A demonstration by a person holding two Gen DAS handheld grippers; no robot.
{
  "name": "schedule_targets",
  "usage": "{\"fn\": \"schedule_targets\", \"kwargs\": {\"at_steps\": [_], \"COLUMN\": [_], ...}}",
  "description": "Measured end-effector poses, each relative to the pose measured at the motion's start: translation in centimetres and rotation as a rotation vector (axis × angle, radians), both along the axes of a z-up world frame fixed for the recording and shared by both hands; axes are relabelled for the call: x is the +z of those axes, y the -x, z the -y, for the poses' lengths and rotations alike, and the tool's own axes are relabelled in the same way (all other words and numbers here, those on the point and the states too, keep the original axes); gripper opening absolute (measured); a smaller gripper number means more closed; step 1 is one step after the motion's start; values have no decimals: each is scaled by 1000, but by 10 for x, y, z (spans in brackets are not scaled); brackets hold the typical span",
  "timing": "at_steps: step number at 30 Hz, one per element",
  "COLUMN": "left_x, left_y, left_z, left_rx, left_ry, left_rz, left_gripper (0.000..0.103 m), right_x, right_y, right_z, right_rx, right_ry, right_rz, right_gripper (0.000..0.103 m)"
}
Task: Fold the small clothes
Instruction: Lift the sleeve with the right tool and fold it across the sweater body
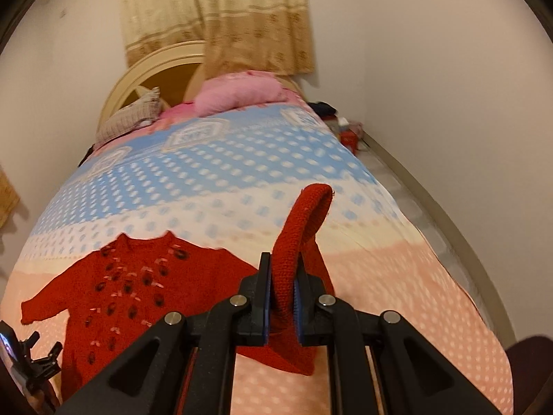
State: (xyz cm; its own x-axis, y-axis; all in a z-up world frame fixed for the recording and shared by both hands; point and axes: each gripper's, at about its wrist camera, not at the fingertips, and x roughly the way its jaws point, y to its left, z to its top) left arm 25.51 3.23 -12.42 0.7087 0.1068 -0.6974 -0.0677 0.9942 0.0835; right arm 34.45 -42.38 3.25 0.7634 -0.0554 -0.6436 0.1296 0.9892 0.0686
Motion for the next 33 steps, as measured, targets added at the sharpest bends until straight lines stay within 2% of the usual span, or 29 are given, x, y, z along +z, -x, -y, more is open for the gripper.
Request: {"fn": "schedule_targets", "kwargs": {"at_steps": [11, 19, 21, 26, 30, 33], "left_x": [-6, -13, -16, -19, -20, -21], "left_y": [4, 8, 8, 10, 9, 8], "left_z": [-30, -54, -58, -62, -64, -63], "left_rx": [27, 61, 68, 75, 81, 79], "left_ry": [54, 79, 86, 86, 78, 63], "left_rz": [-3, -13, -21, -28, -32, -40], "left_gripper": [103, 103, 103, 103, 103, 103], "right_x": [45, 43, 36, -7, -58, -109], "right_y": [-26, -44, -50, -66, -82, -96], "right_z": [-131, -221, -240, -293, -334, -363], "right_rx": [210, 354, 383, 462, 509, 568], "right_ry": [91, 129, 136, 102, 71, 26], "right_rz": [53, 59, 51, 0, -55, -134], "right_gripper": [10, 10, 10, 10, 10, 10]}}
